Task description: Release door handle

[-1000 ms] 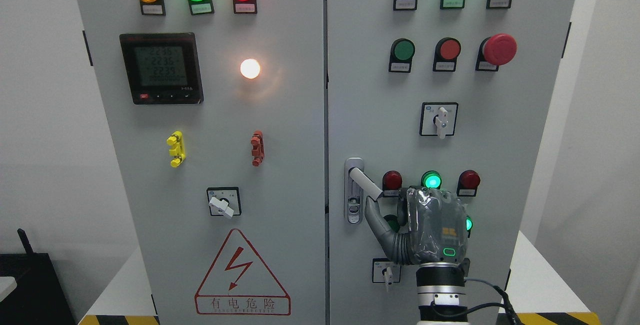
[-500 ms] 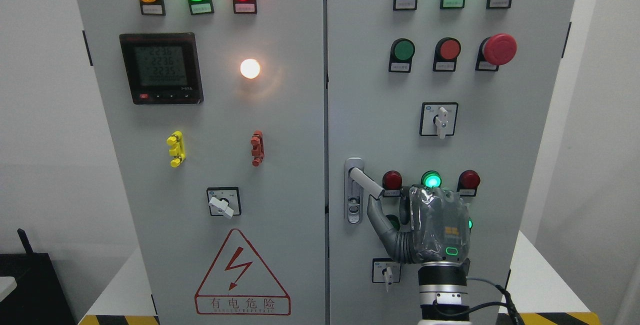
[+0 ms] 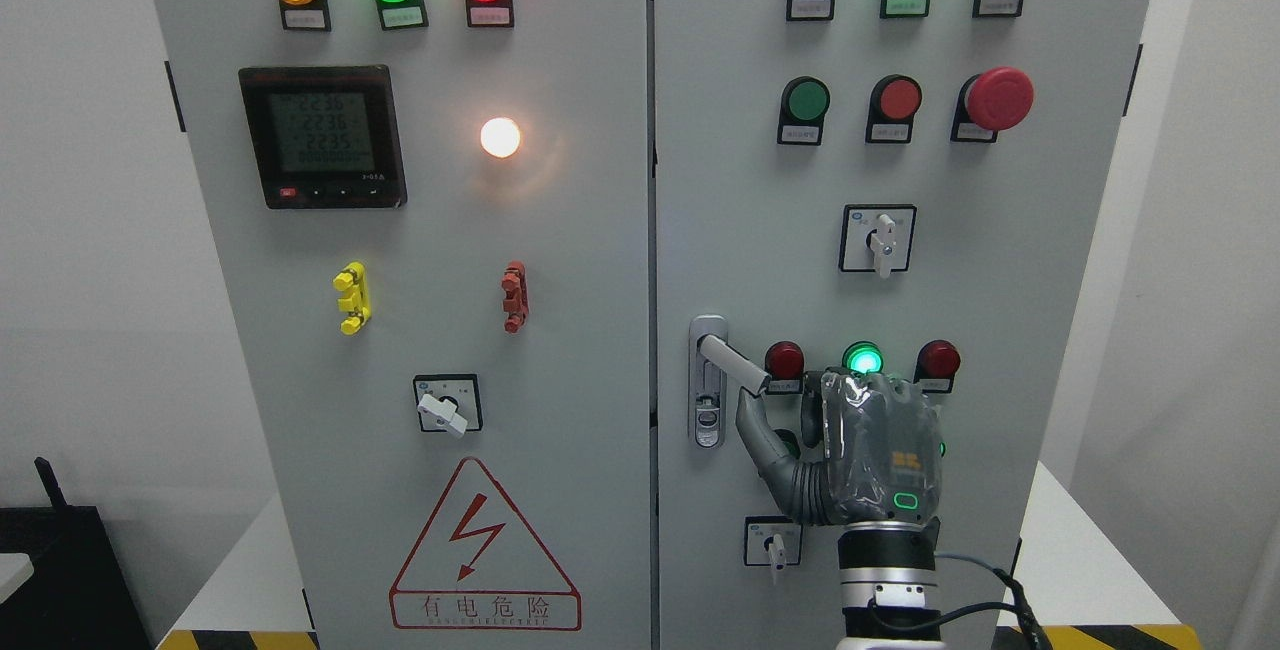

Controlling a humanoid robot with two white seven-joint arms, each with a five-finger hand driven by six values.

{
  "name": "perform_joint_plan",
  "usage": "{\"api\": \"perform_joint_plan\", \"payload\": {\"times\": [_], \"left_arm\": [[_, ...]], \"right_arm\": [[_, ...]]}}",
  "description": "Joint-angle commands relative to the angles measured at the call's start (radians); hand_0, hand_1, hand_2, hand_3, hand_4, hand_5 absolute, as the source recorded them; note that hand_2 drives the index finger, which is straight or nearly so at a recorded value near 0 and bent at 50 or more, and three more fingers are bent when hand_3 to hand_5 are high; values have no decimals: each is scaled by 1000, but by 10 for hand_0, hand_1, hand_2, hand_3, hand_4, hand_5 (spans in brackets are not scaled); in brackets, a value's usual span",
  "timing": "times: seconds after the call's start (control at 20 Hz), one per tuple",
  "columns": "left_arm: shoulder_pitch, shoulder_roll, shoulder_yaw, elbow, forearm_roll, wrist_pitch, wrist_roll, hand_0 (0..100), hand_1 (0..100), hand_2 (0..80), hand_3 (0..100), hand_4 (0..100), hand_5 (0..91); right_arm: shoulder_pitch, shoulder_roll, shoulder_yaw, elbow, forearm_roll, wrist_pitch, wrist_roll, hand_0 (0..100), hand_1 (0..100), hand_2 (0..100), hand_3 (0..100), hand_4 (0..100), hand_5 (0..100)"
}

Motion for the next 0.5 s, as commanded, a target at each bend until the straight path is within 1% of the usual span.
{"api": "perform_joint_plan", "payload": {"times": [0.0,0.45], "left_arm": [[-26,0,17,0,0,0,0,120,389,0,0,0,0],[-26,0,17,0,0,0,0,120,389,0,0,0,0]], "right_arm": [[-6,-3,-1,-8,-7,-1,1,407,190,996,1000,880,925],[-7,-5,-1,-10,-13,-1,-1,410,189,996,1000,880,925]]}}
